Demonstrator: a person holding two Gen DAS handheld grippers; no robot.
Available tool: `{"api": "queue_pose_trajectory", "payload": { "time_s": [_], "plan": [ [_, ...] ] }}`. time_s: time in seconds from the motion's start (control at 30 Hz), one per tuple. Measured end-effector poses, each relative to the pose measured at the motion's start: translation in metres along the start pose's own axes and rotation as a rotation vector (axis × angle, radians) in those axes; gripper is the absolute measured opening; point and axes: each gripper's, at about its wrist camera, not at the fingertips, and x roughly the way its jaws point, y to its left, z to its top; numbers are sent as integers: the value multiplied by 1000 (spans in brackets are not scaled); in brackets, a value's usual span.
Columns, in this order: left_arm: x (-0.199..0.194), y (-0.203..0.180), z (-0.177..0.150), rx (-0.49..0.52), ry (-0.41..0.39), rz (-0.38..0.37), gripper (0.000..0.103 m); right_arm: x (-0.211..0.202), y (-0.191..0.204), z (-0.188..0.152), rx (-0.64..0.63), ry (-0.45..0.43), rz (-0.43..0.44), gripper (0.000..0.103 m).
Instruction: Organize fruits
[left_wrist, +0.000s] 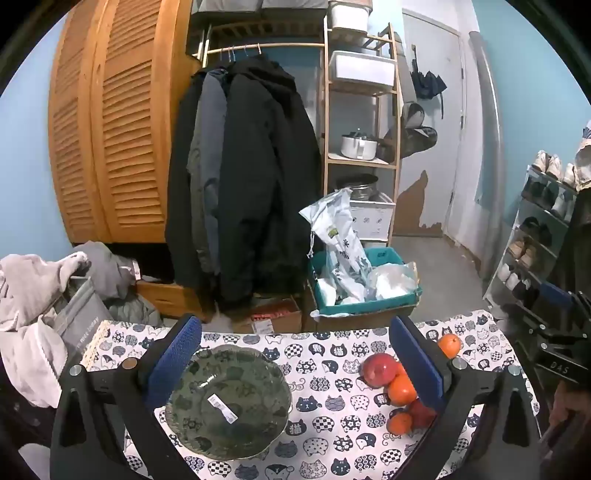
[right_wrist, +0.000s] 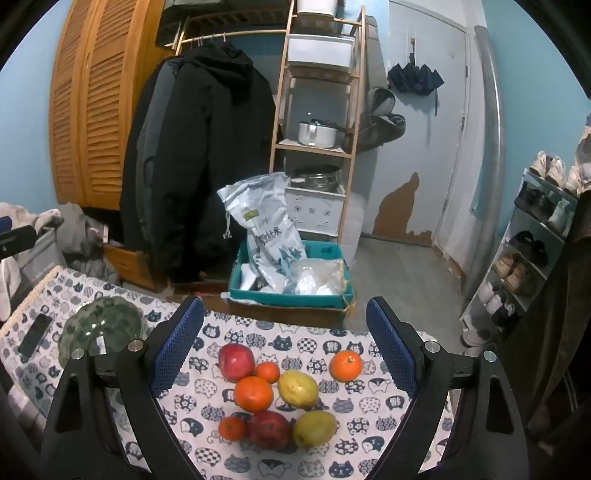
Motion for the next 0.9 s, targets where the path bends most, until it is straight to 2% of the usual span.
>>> {"api": "queue_pose_trajectory", "payload": {
  "time_s": [0.13, 0.9],
  "plan": [
    [-2, 5, -1, -24, 7, -11, 102, 0, 0, 0, 1, 3, 2, 88],
    [2, 2, 0, 14, 8, 14, 102, 0, 0, 1, 2, 6, 3, 88]
  ]
}}
